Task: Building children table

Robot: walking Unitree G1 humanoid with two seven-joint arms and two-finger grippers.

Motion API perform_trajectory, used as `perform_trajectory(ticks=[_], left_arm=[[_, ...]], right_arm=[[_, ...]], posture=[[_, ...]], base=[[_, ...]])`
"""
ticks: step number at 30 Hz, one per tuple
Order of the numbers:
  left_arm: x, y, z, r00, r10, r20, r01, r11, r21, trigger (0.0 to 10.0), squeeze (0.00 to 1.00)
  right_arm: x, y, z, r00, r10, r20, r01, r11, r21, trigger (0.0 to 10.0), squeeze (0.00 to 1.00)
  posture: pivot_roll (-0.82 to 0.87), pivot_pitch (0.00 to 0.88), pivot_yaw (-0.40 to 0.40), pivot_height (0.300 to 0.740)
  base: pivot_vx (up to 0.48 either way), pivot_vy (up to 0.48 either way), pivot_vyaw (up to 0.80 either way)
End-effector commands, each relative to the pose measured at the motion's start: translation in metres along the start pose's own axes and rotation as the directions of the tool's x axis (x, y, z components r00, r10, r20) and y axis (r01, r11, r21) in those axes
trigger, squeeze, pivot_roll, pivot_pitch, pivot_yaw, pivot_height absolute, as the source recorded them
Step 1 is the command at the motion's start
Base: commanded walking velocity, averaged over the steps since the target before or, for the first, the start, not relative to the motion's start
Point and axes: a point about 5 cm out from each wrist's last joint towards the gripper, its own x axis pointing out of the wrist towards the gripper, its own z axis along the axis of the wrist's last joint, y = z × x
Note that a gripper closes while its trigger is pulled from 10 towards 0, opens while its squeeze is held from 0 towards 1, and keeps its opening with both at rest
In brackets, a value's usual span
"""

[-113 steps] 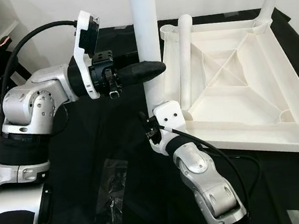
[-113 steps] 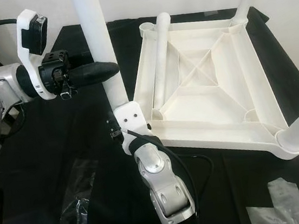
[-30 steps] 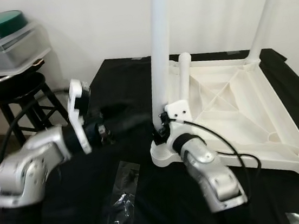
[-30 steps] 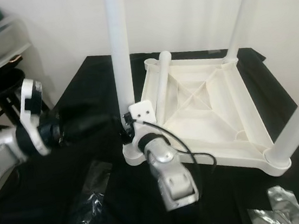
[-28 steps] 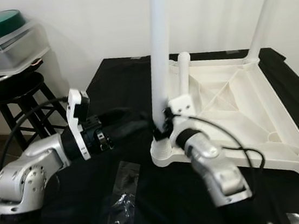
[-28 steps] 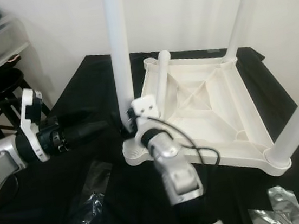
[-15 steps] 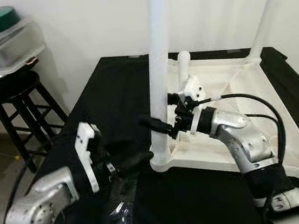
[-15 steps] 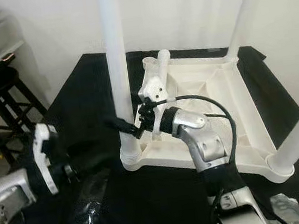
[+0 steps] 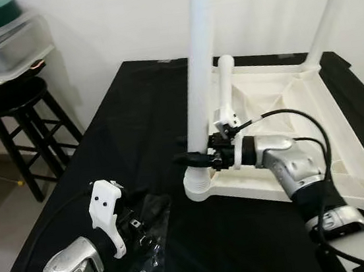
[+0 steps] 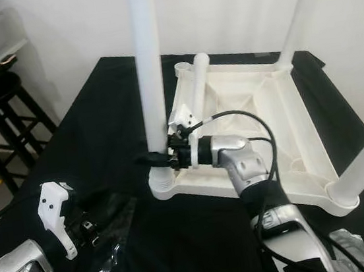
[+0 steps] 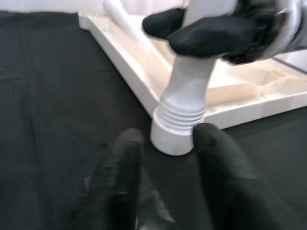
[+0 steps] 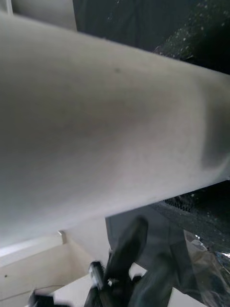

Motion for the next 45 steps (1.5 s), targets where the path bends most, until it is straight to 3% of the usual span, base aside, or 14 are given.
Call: perform_trajectory(ticks=[1, 5, 7, 11, 12, 14, 17, 25, 26, 27, 28, 37, 38, 45], left_arm=[[-0.002, -0.006, -0.002, 1.000, 0.009, -0.003, -0.009, 1.000, 0.012, 0.0, 0.00], [-0.003, -0.021, -0.007, 1.000, 0.000, -0.010, 0.000, 0.999, 0.035, 0.0, 0.00], [0.000, -0.030, -0.012, 1.000, 0.010, -0.003, -0.009, 0.997, 0.071, 10.0, 0.00], [0.001, -0.026, -0.013, 0.998, 0.060, 0.014, -0.061, 0.993, 0.099, 10.0, 0.00], [0.002, -0.024, -0.012, 0.997, 0.079, 0.025, -0.081, 0.990, 0.112, 10.0, 0.00], [0.002, -0.024, -0.012, 0.997, 0.079, 0.025, -0.081, 0.990, 0.112, 10.0, 0.00], [0.005, -0.022, -0.011, 0.995, 0.092, 0.038, -0.097, 0.982, 0.161, 10.0, 0.00], [0.014, -0.017, -0.011, 0.994, 0.097, 0.054, -0.106, 0.972, 0.211, 10.0, 0.00], [0.016, -0.017, -0.011, 0.994, 0.093, 0.060, -0.104, 0.969, 0.223, 10.0, 0.00], [0.016, -0.017, -0.011, 0.994, 0.093, 0.060, -0.104, 0.969, 0.223, 10.0, 0.00], [0.018, -0.017, -0.012, 0.994, 0.092, 0.066, -0.105, 0.968, 0.230, 10.0, 0.00], [0.024, -0.015, -0.013, 0.992, 0.096, 0.081, -0.113, 0.966, 0.233, 10.0, 0.00], [0.026, -0.015, -0.013, 0.992, 0.095, 0.084, -0.112, 0.966, 0.231, 10.0, 0.00], [0.028, -0.016, -0.015, 0.992, 0.092, 0.086, -0.109, 0.967, 0.229, 10.0, 0.00]], right_arm=[[-0.002, -0.002, -0.002, 1.000, -0.010, -0.020, 0.010, 1.000, 0.010, 0.0, 0.00], [-0.007, -0.004, -0.002, 0.997, -0.068, -0.044, 0.067, 0.998, -0.011, 0.0, 0.00], [-0.009, -0.002, -0.006, 0.981, -0.181, -0.068, 0.180, 0.983, -0.019, 0.0, 0.00], [-0.003, 0.004, -0.022, 0.859, -0.500, -0.110, 0.507, 0.860, 0.052, 0.0, 0.00], [0.000, 0.019, -0.035, 0.700, -0.700, -0.145, 0.714, 0.695, 0.088, 0.0, 0.00], [0.000, 0.019, -0.035, 0.700, -0.700, -0.145, 0.714, 0.695, 0.088, 0.0, 0.00], [0.023, 0.064, -0.053, 0.612, -0.770, -0.180, 0.791, 0.596, 0.139, 0.0, 0.00], [0.034, 0.058, -0.047, 0.638, -0.757, -0.141, 0.770, 0.628, 0.111, 0.0, 0.00], [0.031, 0.054, -0.045, 0.626, -0.767, -0.144, 0.780, 0.617, 0.103, 10.0, 0.00], [0.031, 0.054, -0.045, 0.626, -0.767, -0.144, 0.780, 0.617, 0.103, 10.0, 0.00], [0.031, 0.054, -0.041, 0.648, -0.747, -0.147, 0.761, 0.639, 0.110, 10.0, 1.00], [0.029, 0.040, -0.004, 0.899, -0.438, 0.028, 0.435, 0.898, 0.066, 10.0, 0.99], [0.026, 0.039, -0.002, 0.966, -0.256, 0.030, 0.255, 0.967, 0.024, 10.0, 0.00], [0.023, 0.028, -0.004, 0.996, -0.088, -0.010, 0.088, 0.996, -0.018, 10.0, 0.00]], posture=[[0.08, 0.104, -0.020, 0.740], [0.07, 0.111, -0.026, 0.740], [0.05, 0.117, -0.039, 0.740], [0.04, 0.123, -0.047, 0.740], [0.04, 0.131, -0.040, 0.740], [0.04, 0.131, -0.040, 0.740], [0.02, 0.124, -0.006, 0.740], [0.03, 0.105, -0.010, 0.740], [0.02, 0.096, -0.005, 0.740], [0.02, 0.096, -0.005, 0.740], [0.03, 0.091, 0.000, 0.740], [0.03, 0.073, -0.001, 0.740], [0.04, 0.064, -0.011, 0.740], [0.05, 0.056, -0.020, 0.740]], base=[[0.000, 0.000, 0.00], [0.000, 0.000, 0.00], [0.000, 0.000, 0.00], [0.000, 0.000, 0.00], [0.000, 0.000, 0.00], [0.000, 0.000, 0.00], [0.000, 0.000, 0.00], [0.000, 0.000, 0.00], [0.000, 0.000, 0.00], [0.000, 0.000, 0.00], [0.000, 0.000, 0.00], [0.000, 0.000, 0.00], [0.000, 0.000, 0.00], [0.000, 0.000, 0.00]])
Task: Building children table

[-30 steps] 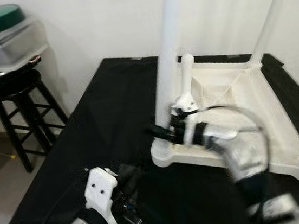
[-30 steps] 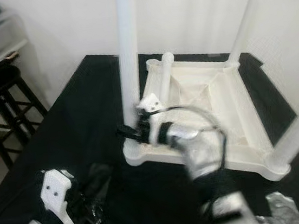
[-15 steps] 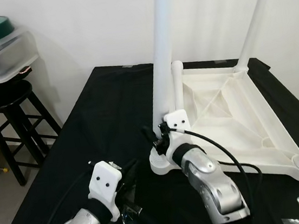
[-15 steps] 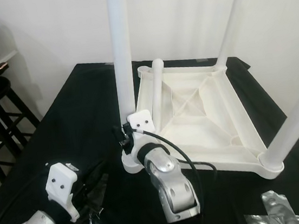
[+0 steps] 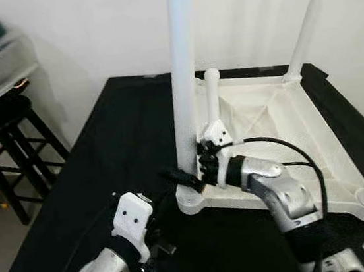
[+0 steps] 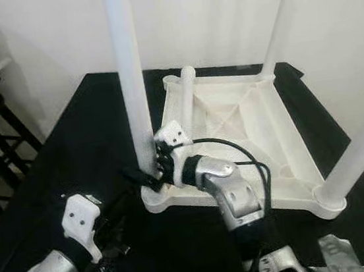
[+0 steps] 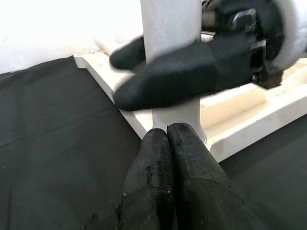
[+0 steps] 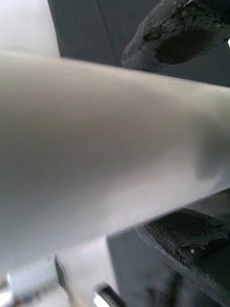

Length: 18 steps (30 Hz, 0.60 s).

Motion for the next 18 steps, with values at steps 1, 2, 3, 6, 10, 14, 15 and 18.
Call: perform_trajectory(ticks=[1, 2, 3, 6, 10, 14, 15, 18], left_arm=[[0.001, -0.001, -0.005, 1.000, 0.004, -0.015, -0.004, 1.000, 0.004, 10.0, 0.00], [0.001, -0.001, -0.005, 1.000, 0.004, -0.015, -0.004, 1.000, 0.004, 10.0, 0.00], [0.001, -0.001, -0.005, 1.000, 0.004, -0.015, -0.004, 1.000, 0.004, 10.0, 0.00], [0.002, -0.001, -0.006, 1.000, 0.003, -0.014, -0.003, 1.000, 0.004, 10.0, 0.00], [0.002, -0.001, -0.007, 1.000, 0.002, -0.012, -0.002, 1.000, 0.005, 10.0, 0.00], [0.003, -0.001, -0.007, 1.000, 0.003, -0.011, -0.003, 1.000, 0.007, 10.0, 0.00], [0.003, -0.001, -0.007, 1.000, 0.004, -0.011, -0.004, 1.000, 0.007, 10.0, 0.00], [0.003, -0.001, -0.008, 1.000, 0.004, -0.011, -0.004, 1.000, 0.008, 10.0, 0.00]], right_arm=[[0.004, -0.003, 0.002, 0.997, 0.073, 0.012, -0.073, 0.997, -0.008, 10.0, 0.00], [0.004, -0.003, 0.002, 0.997, 0.073, 0.012, -0.073, 0.997, -0.008, 10.0, 0.00], [0.004, -0.003, 0.002, 0.997, 0.073, 0.012, -0.073, 0.997, -0.008, 10.0, 0.00], [0.005, -0.009, 0.000, 0.994, 0.108, -0.004, -0.108, 0.994, 0.013, 6.4, 0.00], [0.004, -0.013, -0.003, 0.991, 0.130, -0.013, -0.130, 0.991, 0.028, 0.0, 0.00], [0.000, -0.015, -0.003, 0.990, 0.143, 0.000, -0.143, 0.989, 0.032, 0.0, 0.00], [-0.003, -0.016, -0.003, 0.990, 0.142, 0.010, -0.143, 0.989, 0.028, 0.0, 0.00], [-0.005, -0.016, -0.003, 0.990, 0.137, 0.016, -0.137, 0.990, 0.025, 0.0, 0.00]], posture=[[0.05, 0.054, -0.021, 0.740], [0.05, 0.054, -0.021, 0.740], [0.05, 0.054, -0.021, 0.740], [0.06, 0.050, -0.023, 0.740], [0.06, 0.047, -0.026, 0.740], [0.06, 0.046, -0.023, 0.740], [0.05, 0.045, -0.021, 0.740], [0.05, 0.045, -0.021, 0.740]], base=[[0.000, 0.000, 0.00], [0.000, 0.000, 0.00], [0.000, 0.000, 0.00], [0.000, 0.000, 0.00], [0.000, 0.000, 0.00], [0.000, 0.000, 0.00], [0.000, 0.000, 0.00], [0.000, 0.000, 0.00]])
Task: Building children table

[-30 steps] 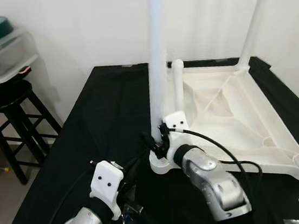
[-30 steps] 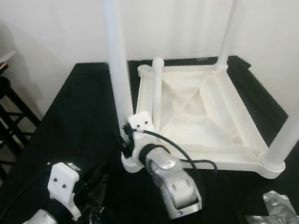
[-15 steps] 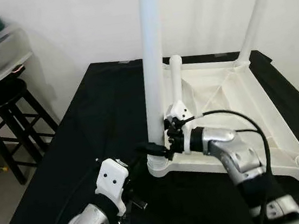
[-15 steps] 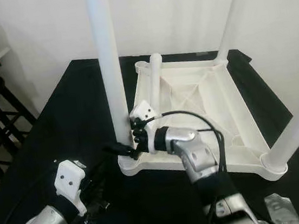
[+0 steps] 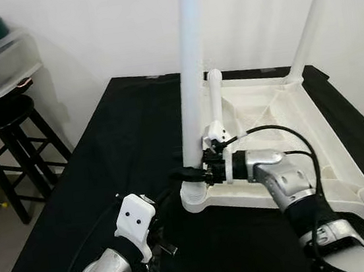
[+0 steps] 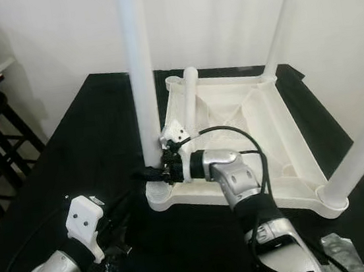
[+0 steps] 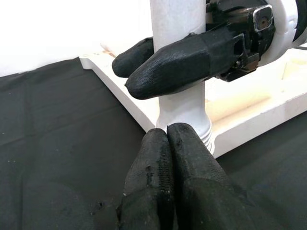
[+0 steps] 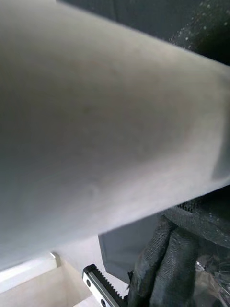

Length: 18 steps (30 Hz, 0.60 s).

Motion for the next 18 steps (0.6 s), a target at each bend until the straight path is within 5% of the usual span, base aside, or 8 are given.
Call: perform_trajectory(ticks=[1, 5, 7, 8, 9, 10, 11, 18], left_arm=[[0.000, -0.002, -0.004, 1.000, -0.004, -0.014, 0.004, 1.000, 0.003, 10.0, 0.00], [0.000, -0.003, -0.003, 1.000, -0.014, -0.015, 0.015, 0.999, 0.033, 10.0, 0.00], [0.000, -0.001, 0.001, 1.000, 0.005, -0.001, -0.005, 0.997, 0.073, 10.0, 0.00], [0.000, -0.001, 0.001, 1.000, 0.005, -0.001, -0.005, 0.997, 0.073, 10.0, 0.00], [-0.001, 0.000, 0.002, 1.000, 0.009, 0.004, -0.010, 0.996, 0.088, 10.0, 0.00], [-0.002, 0.000, 0.004, 1.000, 0.015, 0.009, -0.015, 0.995, 0.095, 10.0, 0.00], [-0.003, 0.001, 0.005, 1.000, 0.018, 0.013, -0.019, 0.994, 0.107, 10.0, 0.00], [-0.002, 0.008, 0.007, 0.999, 0.044, 0.030, -0.047, 0.991, 0.127, 10.0, 0.00]], right_arm=[[-0.004, 0.000, -0.001, 1.000, 0.004, 0.019, -0.004, 1.000, 0.003, 0.0, 0.00], [-0.011, 0.001, -0.006, 0.996, -0.094, 0.010, 0.094, 0.996, -0.002, 0.0, 0.00], [-0.011, 0.005, -0.018, 0.929, -0.369, -0.020, 0.369, 0.928, 0.057, 0.0, 0.00], [-0.011, 0.005, -0.018, 0.929, -0.369, -0.020, 0.369, 0.928, 0.057, 0.0, 0.00], [-0.011, 0.006, -0.024, 0.857, -0.513, -0.046, 0.515, 0.853, 0.086, 0.0, 0.00], [-0.014, 0.017, -0.036, 0.718, -0.690, -0.094, 0.695, 0.704, 0.144, 0.0, 0.00], [-0.011, 0.038, -0.044, 0.659, -0.743, -0.117, 0.749, 0.634, 0.195, 0.0, 0.00], [0.005, 0.062, -0.045, 0.709, -0.699, -0.096, 0.703, 0.689, 0.177, 0.0, 0.00]], posture=[[0.05, 0.044, -0.020, 0.740], [0.03, 0.046, -0.021, 0.740], [0.03, 0.051, -0.032, 0.740], [0.03, 0.051, -0.032, 0.740], [0.03, 0.051, -0.032, 0.740], [0.02, 0.059, -0.030, 0.740], [0.03, 0.063, -0.023, 0.740], [0.01, 0.046, -0.004, 0.740]], base=[[0.000, 0.000, 0.00], [0.000, 0.000, 0.00], [0.000, 0.000, 0.00], [0.000, 0.000, 0.00], [0.000, 0.000, 0.00], [0.000, 0.000, 0.00], [0.000, 0.000, 0.00], [0.000, 0.000, 0.00]])
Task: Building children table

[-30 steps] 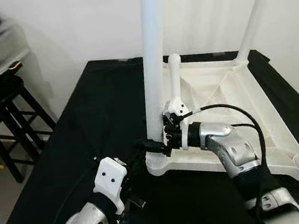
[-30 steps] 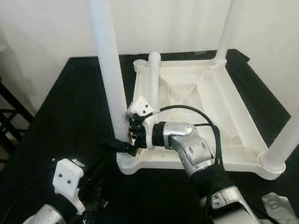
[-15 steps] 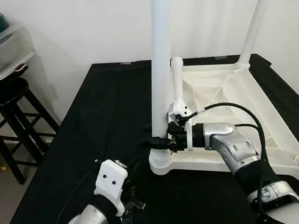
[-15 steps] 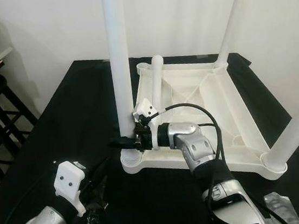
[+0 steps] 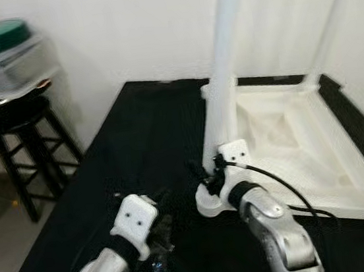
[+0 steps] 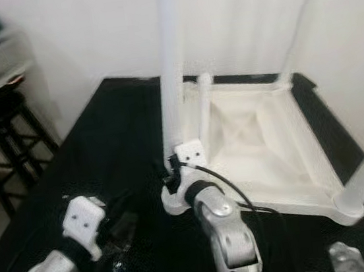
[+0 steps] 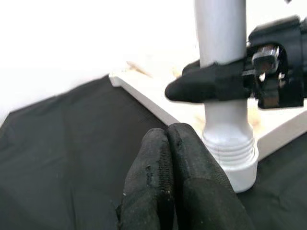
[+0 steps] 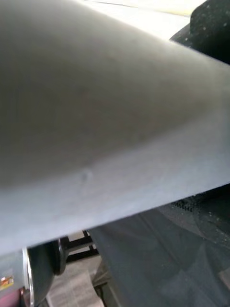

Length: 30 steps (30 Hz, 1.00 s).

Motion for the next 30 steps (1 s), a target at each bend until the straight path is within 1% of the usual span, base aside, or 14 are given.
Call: perform_trajectory(ticks=[1, 7, 8, 9, 10, 14, 16, 17, 18, 20, 21, 23, 24, 30], left_arm=[[0.000, 0.001, -0.001, 1.000, 0.001, -0.004, -0.001, 1.000, 0.010, 10.0, 0.00], [0.000, -0.001, -0.001, 1.000, -0.030, 0.002, 0.030, 0.999, 0.024, 10.0, 0.00], [-0.001, 0.000, -0.001, 1.000, -0.029, 0.001, 0.029, 0.999, 0.028, 10.0, 0.00], [-0.001, 0.000, -0.001, 1.000, -0.029, 0.001, 0.029, 0.999, 0.028, 10.0, 0.00], [-0.002, 0.000, -0.001, 0.999, -0.034, -0.001, 0.034, 0.999, 0.031, 10.0, 0.00], [-0.005, -0.002, -0.003, 0.998, -0.067, -0.009, 0.067, 0.997, 0.043, 10.0, 0.00], [-0.007, -0.006, -0.006, 0.993, -0.116, -0.024, 0.117, 0.992, 0.037, 10.0, 0.00], [-0.007, -0.006, -0.006, 0.993, -0.116, -0.024, 0.117, 0.992, 0.037, 10.0, 0.00], [-0.008, -0.007, -0.009, 0.991, -0.131, -0.036, 0.132, 0.991, 0.017, 10.0, 0.00], [-0.009, -0.009, -0.012, 0.987, -0.156, -0.044, 0.155, 0.988, -0.018, 10.0, 0.00], [-0.009, -0.010, -0.012, 0.986, -0.162, -0.044, 0.161, 0.987, -0.026, 10.0, 0.00], [-0.009, -0.010, -0.012, 0.986, -0.162, -0.044, 0.161, 0.987, -0.026, 10.0, 0.00], [-0.010, -0.010, -0.013, 0.985, -0.165, -0.042, 0.163, 0.986, -0.034, 10.0, 0.00], [-0.010, -0.009, -0.016, 0.986, -0.165, -0.036, 0.164, 0.986, -0.030, 10.0, 0.00]], right_arm=[[-0.002, 0.004, -0.022, 0.996, 0.007, -0.087, -0.004, 0.999, 0.040, 0.0, 0.00], [0.002, 0.003, -0.019, 0.995, 0.018, -0.097, -0.017, 1.000, 0.014, 0.0, 0.00], [0.003, 0.003, -0.015, 0.995, 0.036, -0.096, -0.035, 0.999, 0.012, 10.0, 0.00], [0.003, 0.003, -0.015, 0.995, 0.036, -0.096, -0.035, 0.999, 0.012, 10.0, 0.00], [0.004, 0.002, -0.011, 0.994, 0.062, -0.093, -0.062, 0.998, 0.009, 10.0, 1.00], [0.005, -0.001, 0.004, 0.988, 0.147, -0.050, -0.147, 0.989, 0.012, 10.0, 1.00], [0.010, -0.005, 0.021, 0.937, 0.350, -0.011, -0.350, 0.935, -0.051, 10.0, 1.00], [0.010, -0.005, 0.021, 0.937, 0.350, -0.011, -0.350, 0.935, -0.051, 10.0, 1.00], [0.012, -0.009, 0.032, 0.825, 0.564, -0.021, -0.562, 0.818, -0.122, 10.0, 0.00], [0.012, -0.010, 0.037, 0.711, 0.702, -0.038, -0.701, 0.703, -0.124, 10.0, 0.00], [0.012, -0.010, 0.038, 0.691, 0.722, -0.042, -0.721, 0.683, -0.120, 10.0, 0.00], [0.012, -0.010, 0.038, 0.691, 0.722, -0.042, -0.721, 0.683, -0.120, 10.0, 0.00], [0.015, -0.013, 0.037, 0.655, 0.753, -0.069, -0.754, 0.645, -0.125, 10.0, 0.00], [0.027, -0.025, 0.034, 0.583, 0.807, -0.098, -0.812, 0.582, -0.040, 9.4, 0.00]], posture=[[0.01, 0.046, -0.004, 0.740], [0.01, 0.047, -0.002, 0.740], [0.01, 0.049, 0.001, 0.740], [0.01, 0.049, 0.001, 0.740], [0.01, 0.049, 0.001, 0.740], [0.02, 0.048, -0.001, 0.740], [0.02, 0.042, -0.002, 0.740], [0.02, 0.042, -0.002, 0.740], [0.04, 0.032, 0.000, 0.740], [0.06, 0.028, -0.003, 0.740], [0.06, 0.028, -0.003, 0.740], [0.06, 0.028, -0.003, 0.740], [0.07, 0.022, -0.008, 0.740], [0.08, 0.014, -0.015, 0.740]], base=[[0.000, 0.000, 0.00], [0.000, 0.000, 0.00], [0.000, 0.000, 0.00], [0.000, 0.000, 0.00], [0.000, 0.000, 0.00], [0.000, 0.000, 0.00], [0.000, 0.000, 0.00], [0.000, 0.000, 0.00], [0.000, 0.000, 0.00], [0.000, 0.000, 0.00], [0.000, 0.000, 0.00], [0.000, 0.000, 0.00], [0.000, 0.000, 0.00], [0.000, 0.000, 0.00]])
